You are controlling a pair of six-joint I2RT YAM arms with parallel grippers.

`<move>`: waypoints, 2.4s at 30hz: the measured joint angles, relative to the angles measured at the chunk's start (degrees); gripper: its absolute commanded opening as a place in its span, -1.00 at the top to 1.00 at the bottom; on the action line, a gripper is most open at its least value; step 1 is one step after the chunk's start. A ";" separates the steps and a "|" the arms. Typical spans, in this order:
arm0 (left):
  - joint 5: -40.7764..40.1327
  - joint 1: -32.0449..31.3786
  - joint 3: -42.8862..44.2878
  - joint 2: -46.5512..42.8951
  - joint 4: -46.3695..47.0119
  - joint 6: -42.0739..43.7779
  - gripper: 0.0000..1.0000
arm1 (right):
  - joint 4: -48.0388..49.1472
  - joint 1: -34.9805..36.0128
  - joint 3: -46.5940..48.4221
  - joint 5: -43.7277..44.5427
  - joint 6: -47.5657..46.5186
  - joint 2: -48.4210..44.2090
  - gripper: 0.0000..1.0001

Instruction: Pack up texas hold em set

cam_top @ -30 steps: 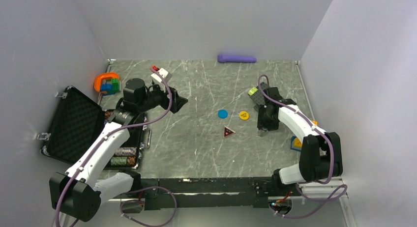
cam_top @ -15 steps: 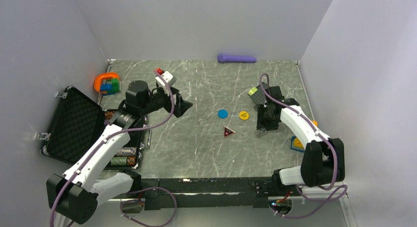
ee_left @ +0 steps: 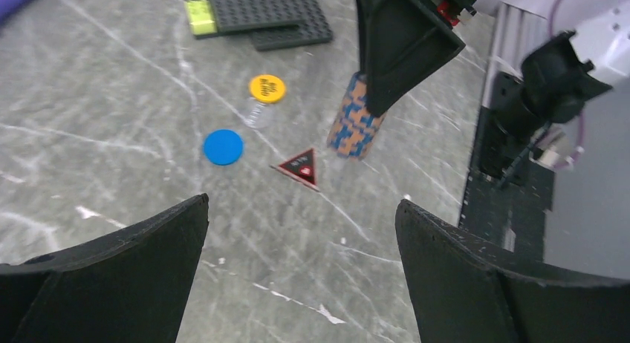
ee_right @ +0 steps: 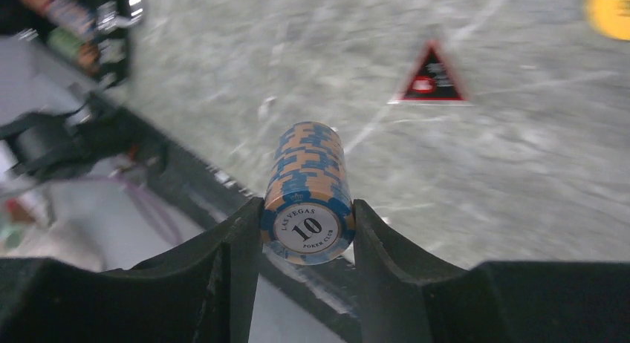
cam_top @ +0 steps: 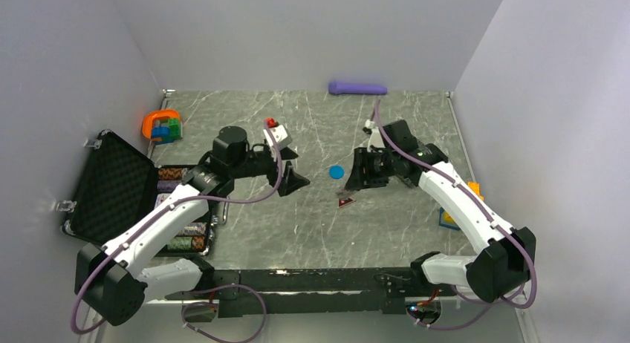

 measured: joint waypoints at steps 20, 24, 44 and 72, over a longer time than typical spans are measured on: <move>7.02 -9.20 1.86 9.49 -6.05 2.51 -0.97 | 9.38 9.62 0.02 -17.99 7.45 0.87 1.00; 6.82 -9.86 1.88 10.45 -6.05 2.47 -0.93 | 9.51 10.45 0.63 -17.97 7.56 1.55 1.00; 1.68 -12.79 1.88 10.71 -4.07 2.25 0.72 | 10.93 11.82 1.90 -16.76 7.98 2.05 1.00; -21.20 0.90 -3.96 4.87 -3.76 -7.50 1.00 | 14.53 2.95 2.08 -5.14 12.37 -7.23 -0.92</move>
